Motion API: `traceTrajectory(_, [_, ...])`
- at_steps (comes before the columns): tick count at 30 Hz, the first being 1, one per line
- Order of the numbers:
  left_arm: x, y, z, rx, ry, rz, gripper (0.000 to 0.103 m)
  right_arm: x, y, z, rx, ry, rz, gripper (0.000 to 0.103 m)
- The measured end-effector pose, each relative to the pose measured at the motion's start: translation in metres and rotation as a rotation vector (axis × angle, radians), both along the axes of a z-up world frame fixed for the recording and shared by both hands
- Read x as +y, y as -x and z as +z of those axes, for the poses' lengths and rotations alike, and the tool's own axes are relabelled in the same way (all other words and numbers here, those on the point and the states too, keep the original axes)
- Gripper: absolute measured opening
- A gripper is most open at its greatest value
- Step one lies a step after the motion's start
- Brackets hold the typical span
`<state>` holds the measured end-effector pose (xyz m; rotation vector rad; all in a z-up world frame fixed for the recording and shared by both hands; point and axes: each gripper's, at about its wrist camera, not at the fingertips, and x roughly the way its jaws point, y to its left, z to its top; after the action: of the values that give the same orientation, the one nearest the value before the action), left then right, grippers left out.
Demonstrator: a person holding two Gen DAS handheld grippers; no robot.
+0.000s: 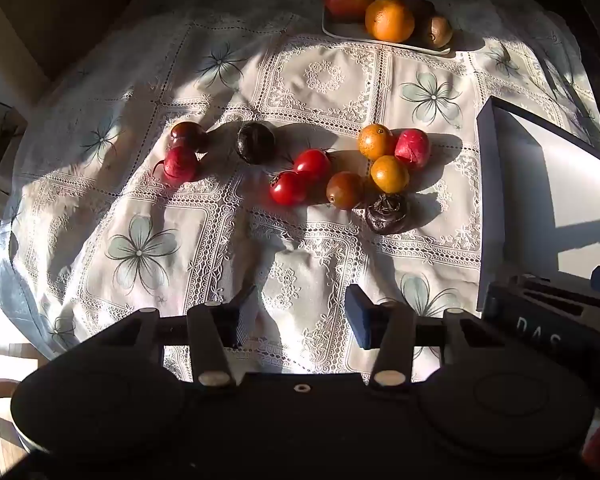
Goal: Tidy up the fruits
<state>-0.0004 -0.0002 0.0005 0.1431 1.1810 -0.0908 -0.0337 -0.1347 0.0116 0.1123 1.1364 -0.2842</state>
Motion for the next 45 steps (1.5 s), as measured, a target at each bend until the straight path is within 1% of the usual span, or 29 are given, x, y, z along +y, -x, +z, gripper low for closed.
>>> traceTrajectory(2, [-0.0027,0.0034,-0.001,-0.015,-0.009,-0.001,0.055,0.0002,0.0001,-0.0001,0.0,-0.004,0.001,0.086])
traceTrajectory(3, [-0.0023,0.0013,-0.0015,0.0,-0.003,-0.004,0.055,0.0003,0.0001,-0.0002,-0.001,-0.002,0.001,0.086])
traceTrajectory(6, [-0.0021,-0.0003,-0.0014,0.004,0.001,-0.006,0.055,0.0003,0.0001,-0.0007,-0.001,-0.002,0.001,0.086])
traceTrajectory(45, [0.0008,0.0003,0.0009,0.001,0.003,-0.001,0.055,0.0017,-0.0006,-0.0011,0.0,-0.002,0.002,0.086])
